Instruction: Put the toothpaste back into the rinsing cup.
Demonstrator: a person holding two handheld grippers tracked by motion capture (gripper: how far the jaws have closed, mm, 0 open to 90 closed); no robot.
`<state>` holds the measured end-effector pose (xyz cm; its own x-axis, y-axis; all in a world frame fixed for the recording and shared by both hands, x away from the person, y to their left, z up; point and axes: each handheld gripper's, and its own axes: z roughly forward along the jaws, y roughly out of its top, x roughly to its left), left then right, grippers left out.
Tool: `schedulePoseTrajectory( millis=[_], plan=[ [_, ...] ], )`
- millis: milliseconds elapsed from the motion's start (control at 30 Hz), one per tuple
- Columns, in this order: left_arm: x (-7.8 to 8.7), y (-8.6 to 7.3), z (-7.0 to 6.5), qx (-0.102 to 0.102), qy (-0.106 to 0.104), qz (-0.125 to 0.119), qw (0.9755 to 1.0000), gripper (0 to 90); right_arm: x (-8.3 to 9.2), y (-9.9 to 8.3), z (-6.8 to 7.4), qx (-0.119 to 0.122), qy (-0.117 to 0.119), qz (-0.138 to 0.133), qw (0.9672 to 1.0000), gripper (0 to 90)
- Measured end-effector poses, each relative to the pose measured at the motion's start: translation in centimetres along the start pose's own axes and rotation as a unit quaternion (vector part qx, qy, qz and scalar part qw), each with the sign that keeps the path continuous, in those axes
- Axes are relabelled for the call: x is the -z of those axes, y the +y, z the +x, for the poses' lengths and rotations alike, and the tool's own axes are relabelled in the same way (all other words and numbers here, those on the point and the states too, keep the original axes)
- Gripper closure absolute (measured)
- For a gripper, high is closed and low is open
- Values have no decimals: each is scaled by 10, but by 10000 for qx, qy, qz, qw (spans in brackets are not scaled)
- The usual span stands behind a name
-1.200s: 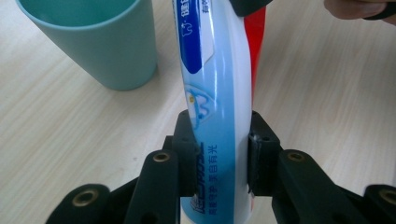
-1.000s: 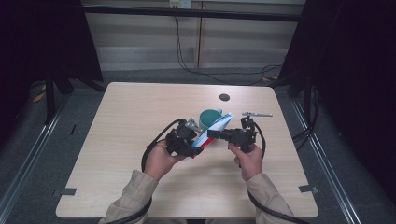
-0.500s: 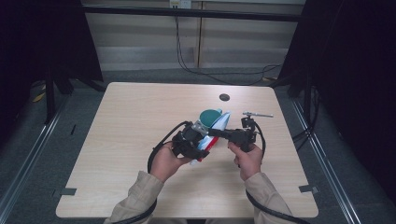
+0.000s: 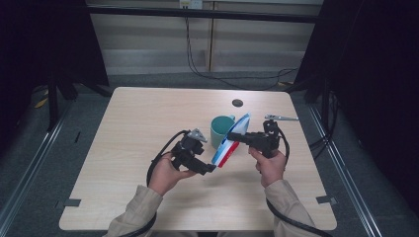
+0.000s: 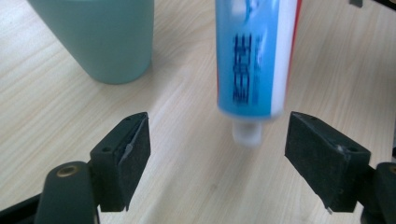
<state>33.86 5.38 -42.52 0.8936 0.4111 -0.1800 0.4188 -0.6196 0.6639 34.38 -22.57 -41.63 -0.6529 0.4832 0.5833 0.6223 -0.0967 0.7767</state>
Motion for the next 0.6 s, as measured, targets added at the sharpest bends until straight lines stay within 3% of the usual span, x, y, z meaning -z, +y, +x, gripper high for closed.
schedulePoseTrajectory(
  millis=[233, 433, 600],
  plan=[
    [-8, -29, 13, 249, 81, 211, 9994, 160, 7, 0, -3, 124, -89, 30, 9999, 737],
    [-16, -45, 21, 310, 215, 462, 9982, 155, 11, 4, -4, 233, -194, 41, 9995, 737],
    [-19, -57, 26, 393, 354, 404, 9978, 146, 15, 7, -4, 332, -254, 0, 9991, 735]
  ],
)
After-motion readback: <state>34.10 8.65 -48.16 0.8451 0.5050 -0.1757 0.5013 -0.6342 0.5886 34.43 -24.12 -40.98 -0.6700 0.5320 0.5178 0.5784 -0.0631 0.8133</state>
